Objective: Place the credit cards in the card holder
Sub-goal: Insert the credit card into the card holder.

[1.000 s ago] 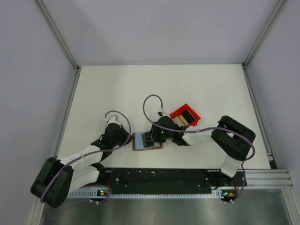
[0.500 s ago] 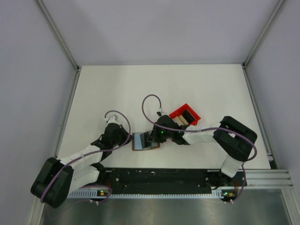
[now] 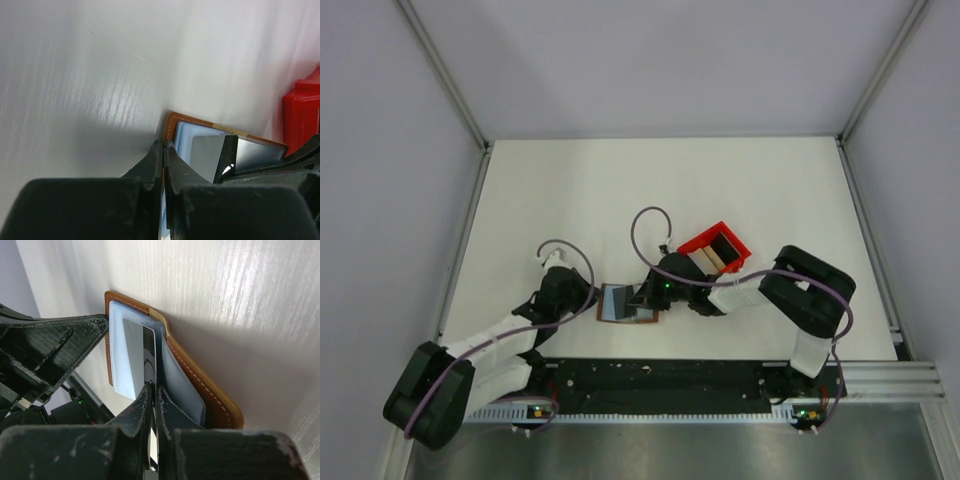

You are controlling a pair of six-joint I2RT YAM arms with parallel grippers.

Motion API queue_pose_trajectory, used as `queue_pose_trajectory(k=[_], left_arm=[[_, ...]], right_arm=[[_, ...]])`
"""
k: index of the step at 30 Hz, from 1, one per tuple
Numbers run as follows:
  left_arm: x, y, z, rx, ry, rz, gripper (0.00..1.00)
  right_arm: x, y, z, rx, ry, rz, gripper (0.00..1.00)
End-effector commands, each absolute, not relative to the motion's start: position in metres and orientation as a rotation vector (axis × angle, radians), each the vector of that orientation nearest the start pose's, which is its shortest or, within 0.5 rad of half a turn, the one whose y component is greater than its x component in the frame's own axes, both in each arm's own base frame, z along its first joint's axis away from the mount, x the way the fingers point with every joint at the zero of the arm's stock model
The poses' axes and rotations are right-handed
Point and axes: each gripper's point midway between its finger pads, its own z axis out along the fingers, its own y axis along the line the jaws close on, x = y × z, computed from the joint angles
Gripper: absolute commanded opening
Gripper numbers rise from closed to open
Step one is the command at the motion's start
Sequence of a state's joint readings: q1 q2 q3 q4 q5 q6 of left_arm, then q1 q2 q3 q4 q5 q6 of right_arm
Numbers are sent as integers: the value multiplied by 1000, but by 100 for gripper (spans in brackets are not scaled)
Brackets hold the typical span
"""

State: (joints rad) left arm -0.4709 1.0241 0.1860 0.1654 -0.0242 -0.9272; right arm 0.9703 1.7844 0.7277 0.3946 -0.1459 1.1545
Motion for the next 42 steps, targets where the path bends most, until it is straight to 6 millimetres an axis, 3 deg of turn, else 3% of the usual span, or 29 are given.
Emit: queue_pose_trajectory(k=[1,11,19,22,24,27,32,38,42], left_arm=[[215,-147,10,-610,2303,-717,0],[204,-141,6,-728,2255,-742,0],[206,-142,9,-724,2241,-749,0],[207,-141,10,-726,2233,-738,0],[208,-139,11,-722,2234,-719,0],[208,-135,11,-726,2227,-698,0],[210,-136,13,-710,2226,-694,0],[211,-138,17,-699,2220,-708,0],[212,-139,18,-698,2218,-716,0]], right_arm=[[188,392,23,280,2544,1232,0],[178,397,26,345,2523,1231,0],[167,418,26,185,2546,1292,0],[168,410,27,158,2551,1231,11],[174,400,36,132,2507,1174,29],[185,388,46,93,2462,1061,38],[187,388,55,19,2445,1033,39],[180,412,47,-101,2493,1085,38],[179,413,41,-106,2537,1056,38]])
